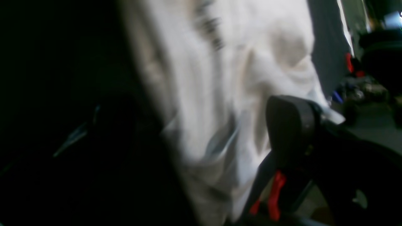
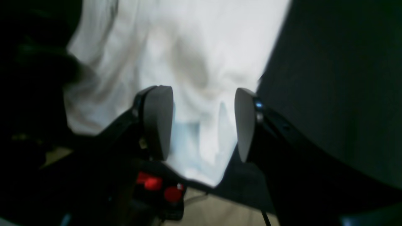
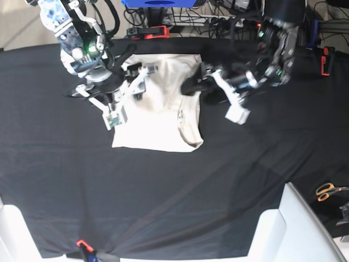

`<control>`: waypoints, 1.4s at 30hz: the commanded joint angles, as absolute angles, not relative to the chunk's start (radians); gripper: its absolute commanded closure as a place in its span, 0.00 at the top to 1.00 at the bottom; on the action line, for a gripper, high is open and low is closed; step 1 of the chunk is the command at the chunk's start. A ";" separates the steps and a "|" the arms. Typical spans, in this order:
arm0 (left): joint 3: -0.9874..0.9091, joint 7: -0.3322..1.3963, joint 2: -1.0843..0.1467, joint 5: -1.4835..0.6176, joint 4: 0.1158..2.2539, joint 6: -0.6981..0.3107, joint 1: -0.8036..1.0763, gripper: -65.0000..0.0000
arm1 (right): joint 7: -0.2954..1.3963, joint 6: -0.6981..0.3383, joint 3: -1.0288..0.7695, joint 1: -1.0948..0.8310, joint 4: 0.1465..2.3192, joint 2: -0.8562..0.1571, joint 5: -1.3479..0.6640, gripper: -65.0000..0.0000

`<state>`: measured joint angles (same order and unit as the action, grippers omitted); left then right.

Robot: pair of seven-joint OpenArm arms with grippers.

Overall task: Fold the T-shirt properly
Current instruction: 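Grasp the shirt's collar edge with both grippers, then pull the shirt with the left gripper, rotating and folding it over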

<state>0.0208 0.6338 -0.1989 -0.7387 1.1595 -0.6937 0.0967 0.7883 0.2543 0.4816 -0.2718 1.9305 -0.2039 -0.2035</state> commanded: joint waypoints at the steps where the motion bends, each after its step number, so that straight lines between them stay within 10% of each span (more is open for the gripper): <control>1: 0.031 0.644 -0.193 -0.733 1.152 -0.698 0.087 1.00 | 0.773 0.260 0.453 -0.278 1.949 -0.202 -0.194 0.46; 8: 0.044 0.644 -0.136 -0.731 1.046 -0.698 0.038 0.99 | 0.769 0.254 0.343 -0.306 1.956 -0.203 -0.194 0.46; 13: 0.111 0.641 -0.117 -0.731 0.981 -0.698 -0.005 0.79 | 0.768 0.252 0.272 -0.328 1.975 -0.203 -0.194 0.46; 17: 0.170 0.581 -0.117 -0.731 0.940 -0.698 -0.027 0.50 | 0.768 0.252 0.232 -0.343 1.975 -0.203 -0.194 0.46; 21: 0.173 0.558 -0.119 -0.731 0.908 -0.698 -0.036 0.00 | 0.768 0.252 0.189 -0.355 1.975 -0.203 -0.194 0.46; 33: 0.203 0.822 -0.245 -0.731 1.176 -0.611 -0.097 0.00 | 0.768 0.179 0.104 -0.384 1.975 -0.197 -0.194 0.46; 42: 0.667 0.842 -0.384 -0.565 1.141 -0.590 -0.315 0.00 | 0.768 0.179 0.113 -0.387 1.975 -0.194 -0.194 0.46</control>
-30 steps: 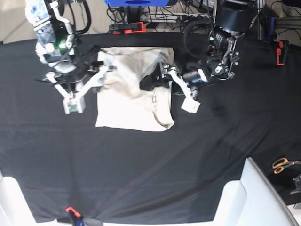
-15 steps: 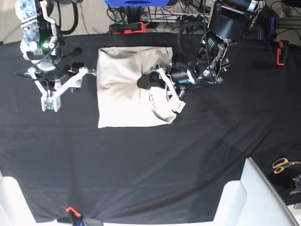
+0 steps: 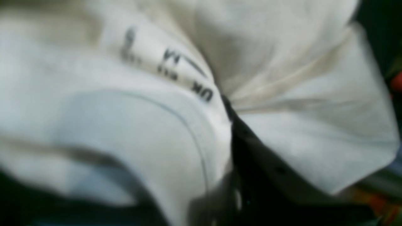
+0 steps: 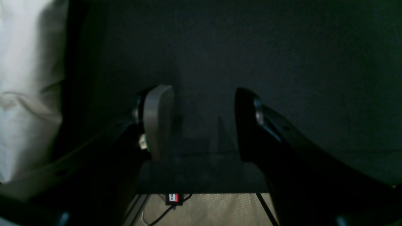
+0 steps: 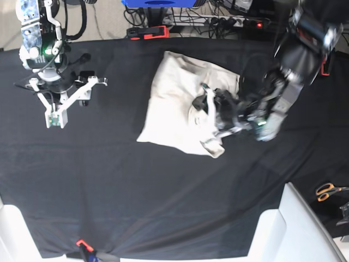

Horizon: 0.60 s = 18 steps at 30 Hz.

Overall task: Fold the T-shirt properly
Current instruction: 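Pull the shirt with the left gripper, rotating and folding it over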

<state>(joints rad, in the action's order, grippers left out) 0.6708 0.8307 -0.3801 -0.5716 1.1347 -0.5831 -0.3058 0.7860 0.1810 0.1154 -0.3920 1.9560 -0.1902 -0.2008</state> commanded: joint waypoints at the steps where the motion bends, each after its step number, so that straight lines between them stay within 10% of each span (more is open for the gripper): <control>1: 0.704 0.840 -0.380 -0.510 1.132 -0.590 -0.335 0.00 | 0.768 0.179 0.113 -0.389 1.975 -0.194 -0.194 0.46; 18: 0.717 0.688 -0.090 0.360 1.129 -0.595 -0.380 0.00 | 0.768 0.179 0.113 -0.390 1.975 -0.194 -0.194 0.46</control>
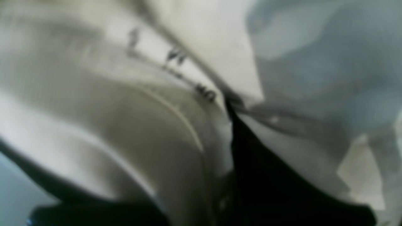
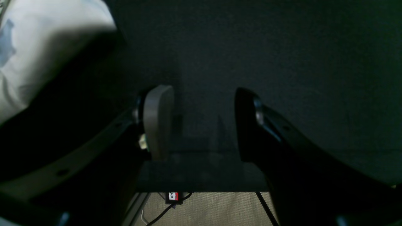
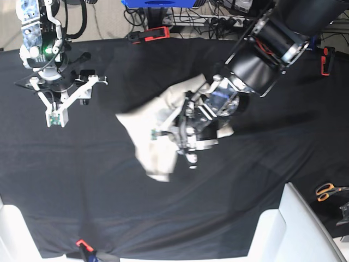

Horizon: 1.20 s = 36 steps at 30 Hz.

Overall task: Fold the T-shirt properly
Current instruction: 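Pull the shirt with the left gripper, rotating and folding it over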

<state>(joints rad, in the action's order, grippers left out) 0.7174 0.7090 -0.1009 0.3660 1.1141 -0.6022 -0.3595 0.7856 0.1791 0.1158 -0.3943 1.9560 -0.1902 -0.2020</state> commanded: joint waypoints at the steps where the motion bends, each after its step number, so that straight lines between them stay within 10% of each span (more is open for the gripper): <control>1: 0.722 0.671 -0.081 0.374 1.129 -0.595 -0.380 0.00 | 0.768 0.179 0.111 -0.390 1.975 -0.194 -0.194 0.46; 36: 1.006 0.507 -0.059 0.427 1.012 -0.595 -0.466 0.00 | 0.769 0.179 0.105 -0.352 1.968 -0.196 -0.194 0.46</control>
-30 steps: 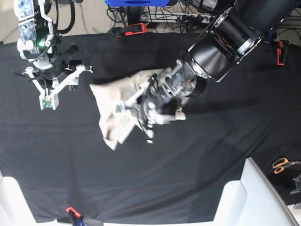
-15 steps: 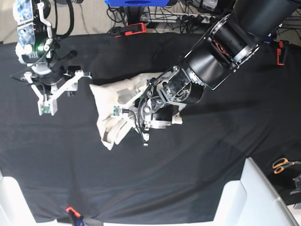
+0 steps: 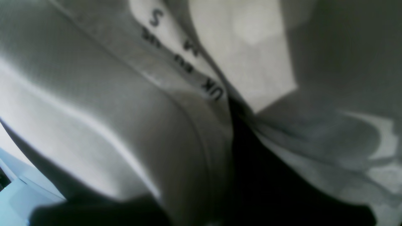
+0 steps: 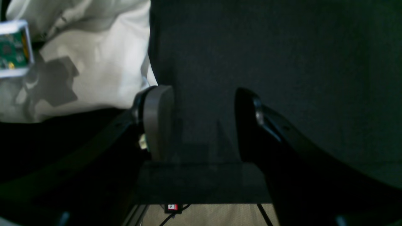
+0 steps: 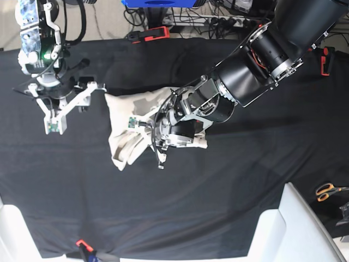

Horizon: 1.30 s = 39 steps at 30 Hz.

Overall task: Fold the T-shirt properly
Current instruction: 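Pull the shirt with the left gripper, rotating and folding it over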

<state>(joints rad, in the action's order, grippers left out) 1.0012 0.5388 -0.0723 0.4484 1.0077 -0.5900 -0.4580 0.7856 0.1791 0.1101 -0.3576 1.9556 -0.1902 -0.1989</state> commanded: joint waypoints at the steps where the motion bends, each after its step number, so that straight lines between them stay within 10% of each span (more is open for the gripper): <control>1: 1.006 0.507 -0.059 0.427 1.012 -0.595 -0.466 0.00 | 0.769 0.179 0.105 -0.352 1.968 -0.196 -0.194 0.46; 19: 1.007 0.515 -0.059 0.429 0.984 -0.595 -0.524 0.00 | 0.769 0.179 0.105 -0.354 1.968 -0.200 -0.194 0.46; 30: 0.998 0.510 -0.059 0.429 0.967 -0.590 -0.559 0.94 | 0.771 0.179 0.105 -0.354 1.968 -0.200 -0.194 0.46; 39: 0.993 0.515 -0.053 0.427 0.984 -0.590 -0.642 1.00 | 0.771 0.179 0.113 -0.354 1.968 -0.199 -0.194 0.46</control>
<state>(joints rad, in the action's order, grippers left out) 1.0012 0.5129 -0.0616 0.4187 0.9649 -0.6022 -0.6056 0.7891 0.1791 0.1154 -0.3603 1.9541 -0.1951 -0.1993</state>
